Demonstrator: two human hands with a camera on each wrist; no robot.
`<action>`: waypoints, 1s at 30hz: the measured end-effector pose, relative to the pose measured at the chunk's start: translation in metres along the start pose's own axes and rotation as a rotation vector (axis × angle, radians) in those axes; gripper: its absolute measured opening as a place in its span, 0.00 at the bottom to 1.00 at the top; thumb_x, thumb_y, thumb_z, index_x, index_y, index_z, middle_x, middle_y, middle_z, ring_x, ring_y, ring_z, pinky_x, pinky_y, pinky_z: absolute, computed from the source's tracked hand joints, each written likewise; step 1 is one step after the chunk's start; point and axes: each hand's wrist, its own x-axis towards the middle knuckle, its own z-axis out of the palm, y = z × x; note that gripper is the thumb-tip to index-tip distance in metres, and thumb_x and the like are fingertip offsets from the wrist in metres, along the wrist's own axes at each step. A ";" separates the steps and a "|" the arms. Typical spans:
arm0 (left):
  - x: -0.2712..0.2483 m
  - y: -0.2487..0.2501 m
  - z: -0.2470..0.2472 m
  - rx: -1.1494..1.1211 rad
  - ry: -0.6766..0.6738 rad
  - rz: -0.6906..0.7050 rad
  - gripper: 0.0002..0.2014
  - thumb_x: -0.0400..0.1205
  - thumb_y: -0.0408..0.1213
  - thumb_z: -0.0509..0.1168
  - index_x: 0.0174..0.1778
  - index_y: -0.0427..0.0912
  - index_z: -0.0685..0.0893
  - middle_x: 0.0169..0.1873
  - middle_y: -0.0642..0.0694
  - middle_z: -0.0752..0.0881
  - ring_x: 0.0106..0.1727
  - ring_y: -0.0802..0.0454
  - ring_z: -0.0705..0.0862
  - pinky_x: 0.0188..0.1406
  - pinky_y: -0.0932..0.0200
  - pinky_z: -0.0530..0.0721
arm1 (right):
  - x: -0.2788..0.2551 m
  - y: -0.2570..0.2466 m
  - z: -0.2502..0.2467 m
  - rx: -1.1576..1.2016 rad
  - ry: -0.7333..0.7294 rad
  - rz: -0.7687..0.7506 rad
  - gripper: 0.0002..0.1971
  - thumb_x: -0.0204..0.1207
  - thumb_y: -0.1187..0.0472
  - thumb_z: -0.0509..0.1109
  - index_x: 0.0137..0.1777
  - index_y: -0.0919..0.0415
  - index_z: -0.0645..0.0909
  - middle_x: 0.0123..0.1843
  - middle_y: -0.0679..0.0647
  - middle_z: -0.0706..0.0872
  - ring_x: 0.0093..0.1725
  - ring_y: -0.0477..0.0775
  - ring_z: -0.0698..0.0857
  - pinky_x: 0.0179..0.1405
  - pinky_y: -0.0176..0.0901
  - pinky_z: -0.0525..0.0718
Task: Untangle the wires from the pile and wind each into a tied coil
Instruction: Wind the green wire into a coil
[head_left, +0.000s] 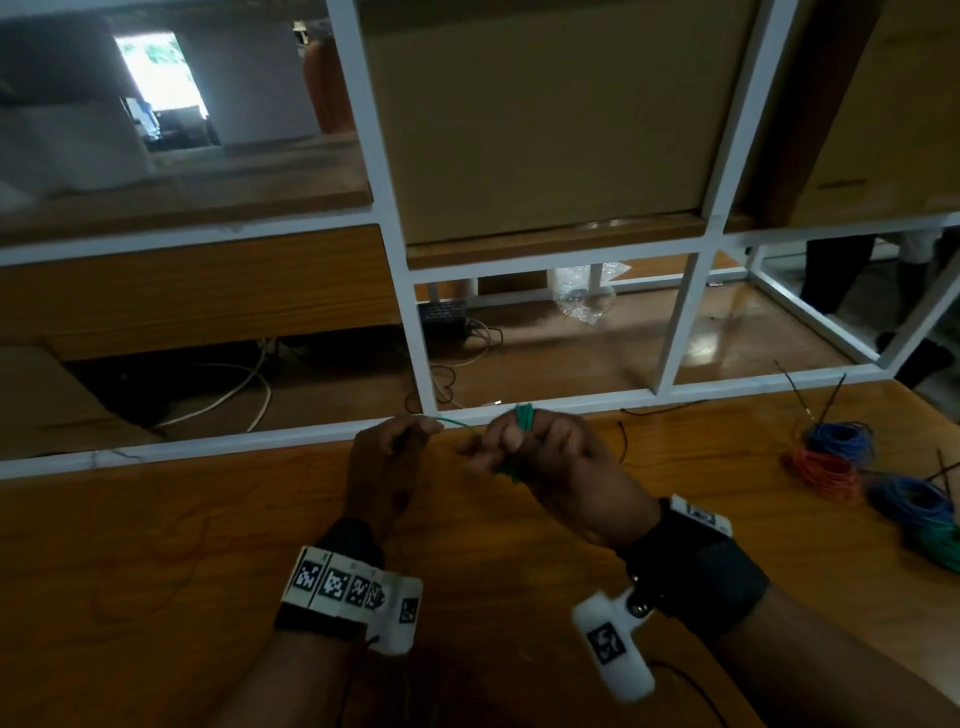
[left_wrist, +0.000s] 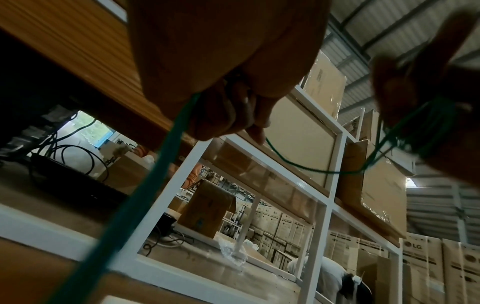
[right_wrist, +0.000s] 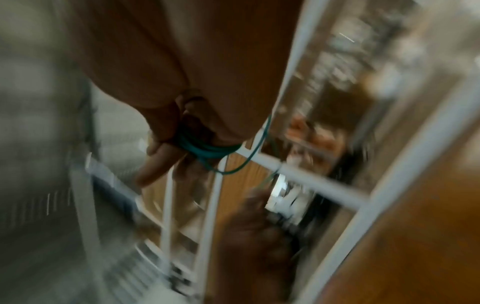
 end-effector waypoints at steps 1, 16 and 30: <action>0.001 -0.003 0.001 0.025 -0.005 0.009 0.11 0.87 0.43 0.63 0.50 0.47 0.91 0.48 0.50 0.90 0.51 0.51 0.87 0.54 0.44 0.86 | 0.002 -0.008 0.002 0.215 -0.004 0.027 0.09 0.84 0.59 0.71 0.54 0.66 0.86 0.49 0.64 0.90 0.68 0.68 0.84 0.62 0.52 0.84; 0.022 -0.033 -0.013 0.033 0.070 -0.229 0.09 0.84 0.44 0.67 0.51 0.46 0.90 0.51 0.52 0.88 0.59 0.47 0.85 0.57 0.54 0.81 | -0.025 0.014 -0.043 0.392 -0.166 0.473 0.07 0.85 0.65 0.68 0.53 0.71 0.82 0.34 0.60 0.84 0.44 0.61 0.88 0.54 0.51 0.83; -0.040 0.059 0.009 -0.288 -0.177 0.073 0.09 0.81 0.49 0.70 0.49 0.48 0.88 0.42 0.52 0.89 0.42 0.56 0.85 0.39 0.63 0.84 | 0.010 0.007 -0.038 0.888 0.054 0.406 0.06 0.84 0.73 0.62 0.54 0.73 0.80 0.39 0.70 0.83 0.51 0.70 0.91 0.46 0.53 0.94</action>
